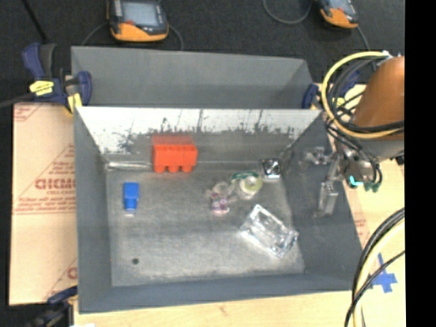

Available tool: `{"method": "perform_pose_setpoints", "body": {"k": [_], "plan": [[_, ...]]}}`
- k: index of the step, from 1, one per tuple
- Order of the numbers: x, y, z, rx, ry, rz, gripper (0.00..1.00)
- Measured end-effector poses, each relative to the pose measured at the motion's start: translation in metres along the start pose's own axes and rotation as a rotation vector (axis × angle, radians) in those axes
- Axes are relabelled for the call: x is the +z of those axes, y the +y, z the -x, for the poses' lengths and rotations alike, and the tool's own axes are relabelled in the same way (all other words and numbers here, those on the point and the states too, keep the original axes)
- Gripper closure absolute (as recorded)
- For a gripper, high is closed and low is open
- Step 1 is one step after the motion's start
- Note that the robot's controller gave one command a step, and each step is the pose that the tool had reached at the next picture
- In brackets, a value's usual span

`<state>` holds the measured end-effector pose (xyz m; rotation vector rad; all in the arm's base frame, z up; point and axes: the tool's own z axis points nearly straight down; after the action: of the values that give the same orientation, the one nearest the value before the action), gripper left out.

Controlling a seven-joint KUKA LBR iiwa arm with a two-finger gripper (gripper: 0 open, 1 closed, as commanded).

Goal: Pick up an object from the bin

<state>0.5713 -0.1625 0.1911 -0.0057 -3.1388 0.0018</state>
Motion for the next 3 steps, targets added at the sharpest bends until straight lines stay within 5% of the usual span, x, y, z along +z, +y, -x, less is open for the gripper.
{"method": "perform_pose_setpoints", "body": {"k": [1,2,3], "plan": [[0.116,0.064,-0.005,-0.102,0.001,-0.005,0.0],[0.116,0.086,-0.016,-0.218,-0.015,-0.008,0.0],[0.12,0.102,0.008,-0.713,-0.006,-0.001,0.0]]}}
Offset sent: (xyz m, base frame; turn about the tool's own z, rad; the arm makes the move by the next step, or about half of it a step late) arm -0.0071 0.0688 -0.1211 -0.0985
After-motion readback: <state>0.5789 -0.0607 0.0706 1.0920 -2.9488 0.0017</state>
